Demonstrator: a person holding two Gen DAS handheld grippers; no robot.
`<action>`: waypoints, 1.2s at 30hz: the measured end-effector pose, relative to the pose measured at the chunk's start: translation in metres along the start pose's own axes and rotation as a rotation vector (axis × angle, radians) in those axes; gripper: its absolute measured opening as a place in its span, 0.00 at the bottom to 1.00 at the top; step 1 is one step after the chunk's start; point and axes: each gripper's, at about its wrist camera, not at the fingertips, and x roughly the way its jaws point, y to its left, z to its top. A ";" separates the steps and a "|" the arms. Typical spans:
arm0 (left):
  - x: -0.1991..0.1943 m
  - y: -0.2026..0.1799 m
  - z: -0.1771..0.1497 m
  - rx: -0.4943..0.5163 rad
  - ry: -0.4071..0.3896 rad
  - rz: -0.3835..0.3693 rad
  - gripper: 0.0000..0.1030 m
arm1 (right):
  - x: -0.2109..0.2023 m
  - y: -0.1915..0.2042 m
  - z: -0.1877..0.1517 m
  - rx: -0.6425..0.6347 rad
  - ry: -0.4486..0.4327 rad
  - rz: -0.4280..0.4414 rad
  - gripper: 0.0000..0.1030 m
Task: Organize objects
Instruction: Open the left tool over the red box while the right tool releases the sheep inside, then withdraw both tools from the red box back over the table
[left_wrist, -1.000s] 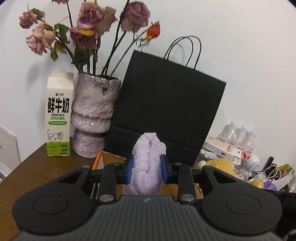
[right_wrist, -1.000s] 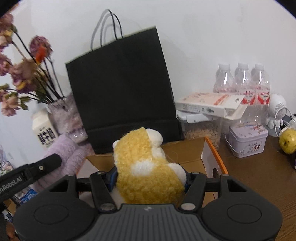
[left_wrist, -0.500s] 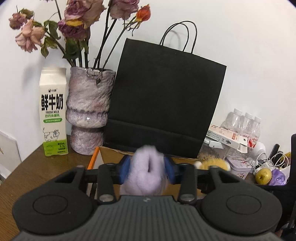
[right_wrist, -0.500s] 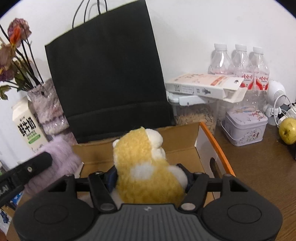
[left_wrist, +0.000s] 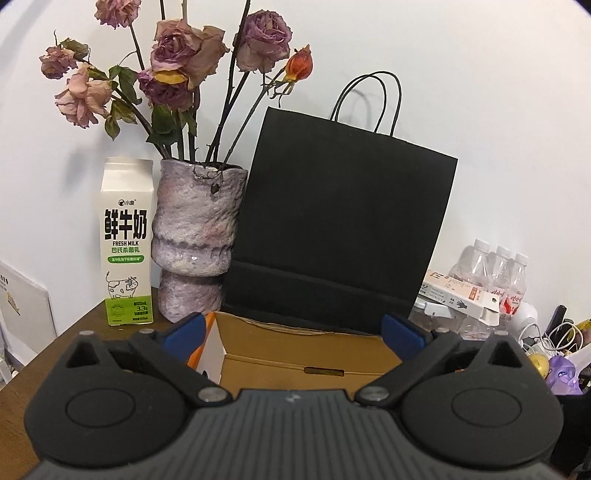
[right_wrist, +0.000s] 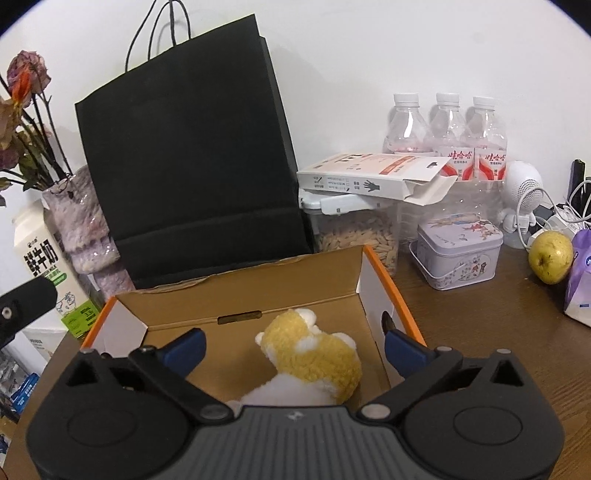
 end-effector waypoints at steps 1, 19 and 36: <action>-0.001 0.000 0.000 0.001 -0.002 -0.001 1.00 | -0.001 0.000 0.000 -0.001 -0.001 0.003 1.00; -0.057 0.001 -0.004 -0.003 -0.015 -0.049 1.00 | -0.067 0.003 -0.013 -0.072 -0.073 0.026 1.00; -0.143 0.003 -0.019 0.023 -0.029 -0.080 1.00 | -0.164 0.008 -0.050 -0.164 -0.156 0.039 1.00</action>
